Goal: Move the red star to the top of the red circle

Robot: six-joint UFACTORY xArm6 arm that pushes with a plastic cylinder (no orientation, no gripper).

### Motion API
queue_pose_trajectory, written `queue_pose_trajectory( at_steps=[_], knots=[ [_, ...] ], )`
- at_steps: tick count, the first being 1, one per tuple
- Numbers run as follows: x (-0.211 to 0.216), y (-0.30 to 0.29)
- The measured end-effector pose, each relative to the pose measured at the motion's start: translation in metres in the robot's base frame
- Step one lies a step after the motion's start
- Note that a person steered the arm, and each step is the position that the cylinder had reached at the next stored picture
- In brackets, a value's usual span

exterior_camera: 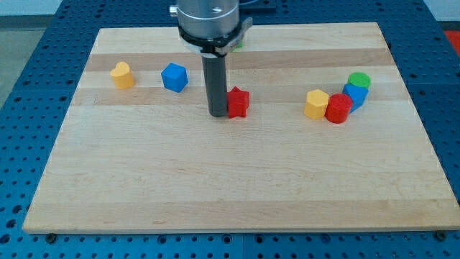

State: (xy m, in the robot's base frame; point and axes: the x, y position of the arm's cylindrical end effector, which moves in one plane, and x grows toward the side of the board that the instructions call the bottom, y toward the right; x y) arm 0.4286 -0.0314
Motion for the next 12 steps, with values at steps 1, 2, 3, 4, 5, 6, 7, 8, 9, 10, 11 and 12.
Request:
queue_pose_trajectory(
  at_steps=[1,2,3,4,5,6,7,8,9,10,11,12],
  knots=[
    [0.0,0.018],
    [-0.004,0.034],
    [-0.017,0.04],
    [-0.032,0.048],
    [-0.049,0.059],
    [-0.068,0.071],
    [-0.077,0.087],
    [-0.079,0.108],
    [-0.079,0.132],
    [-0.079,0.157],
    [-0.079,0.168],
    [-0.079,0.151]
  ],
)
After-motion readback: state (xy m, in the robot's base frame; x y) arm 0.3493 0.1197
